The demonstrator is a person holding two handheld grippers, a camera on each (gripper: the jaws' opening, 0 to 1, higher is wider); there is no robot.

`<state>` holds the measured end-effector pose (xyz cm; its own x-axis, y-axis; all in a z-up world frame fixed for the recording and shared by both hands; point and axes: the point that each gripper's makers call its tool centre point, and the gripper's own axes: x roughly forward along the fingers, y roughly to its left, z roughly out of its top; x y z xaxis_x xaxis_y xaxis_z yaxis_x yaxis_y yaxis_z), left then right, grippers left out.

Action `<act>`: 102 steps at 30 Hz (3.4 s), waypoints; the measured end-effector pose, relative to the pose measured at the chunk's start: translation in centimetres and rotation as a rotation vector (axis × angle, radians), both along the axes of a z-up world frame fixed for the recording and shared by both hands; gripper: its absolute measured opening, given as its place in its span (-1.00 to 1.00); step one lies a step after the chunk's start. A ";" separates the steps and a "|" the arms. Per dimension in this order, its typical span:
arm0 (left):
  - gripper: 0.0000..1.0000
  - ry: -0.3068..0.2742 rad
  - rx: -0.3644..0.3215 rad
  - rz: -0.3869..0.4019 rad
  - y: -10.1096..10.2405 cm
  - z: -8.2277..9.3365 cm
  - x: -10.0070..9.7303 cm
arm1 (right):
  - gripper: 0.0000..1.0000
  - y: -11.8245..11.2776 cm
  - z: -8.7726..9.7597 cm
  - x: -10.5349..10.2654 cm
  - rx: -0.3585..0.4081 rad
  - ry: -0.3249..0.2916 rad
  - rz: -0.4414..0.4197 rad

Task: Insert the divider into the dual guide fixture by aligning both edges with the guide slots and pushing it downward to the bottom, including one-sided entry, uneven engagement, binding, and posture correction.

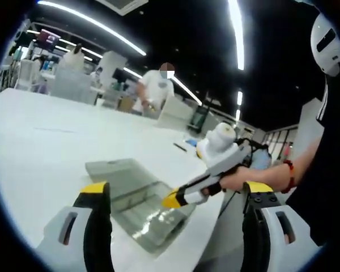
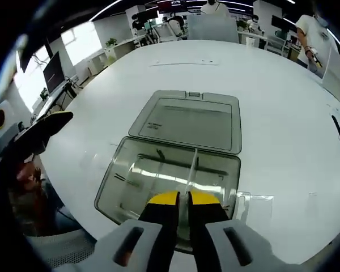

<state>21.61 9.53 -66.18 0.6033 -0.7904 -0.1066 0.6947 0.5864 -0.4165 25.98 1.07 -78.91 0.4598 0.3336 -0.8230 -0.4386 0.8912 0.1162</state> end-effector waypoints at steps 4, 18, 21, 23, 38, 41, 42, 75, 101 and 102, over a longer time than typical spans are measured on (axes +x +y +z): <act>0.89 -0.001 0.005 0.013 0.2 0.2 -0.2 | -0.96 0.0 0.1 -0.1 0.000 -0.014 0.019; 0.80 0.034 0.044 0.071 1.1 -0.2 -2.2 | -0.78 -0.4 1.7 -0.7 0.020 -0.064 0.016; 0.80 0.036 0.067 0.077 1.0 -0.3 -2.8 | -0.74 -0.3 2.2 -0.9 0.029 -0.080 0.021; 0.78 0.042 0.090 0.098 1.2 -0.6 -3.1 | -0.73 -0.2 2.7 -1.2 0.038 -0.093 0.025; 0.65 0.123 0.277 0.249 1.3 -4.0 -3.4 | -0.63 -0.1 5.2 -2.2 0.181 -0.155 0.121; 0.63 0.138 0.286 0.285 1.5 -4.2 -3.2 | -0.63 -0.5 5.7 -2.4 0.205 -0.152 0.118; 0.63 0.145 0.290 0.290 1.5 -4.3 -3.2 | -0.63 -0.5 6.0 -2.5 0.221 -0.165 0.123; 0.40 0.223 0.485 0.409 5.5 -7.7 -2.1 | -0.55 -2.6 9.4 -2.6 0.285 -0.240 0.146; 0.10 0.331 0.617 0.496 7.0 -10.8 0.5 | -0.53 -5.6 9.8 -1.0 0.340 -0.241 0.146; 0.09 0.344 0.618 0.498 7.2 -11.3 0.7 | -0.53 -5.6 9.8 -0.9 0.336 -0.243 0.146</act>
<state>22.29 16.72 -77.44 0.7190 -0.1826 -0.6706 0.1906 0.9797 -0.0624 25.09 -4.54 -69.14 0.5548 0.6403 -0.5313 -0.6079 0.7479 0.2666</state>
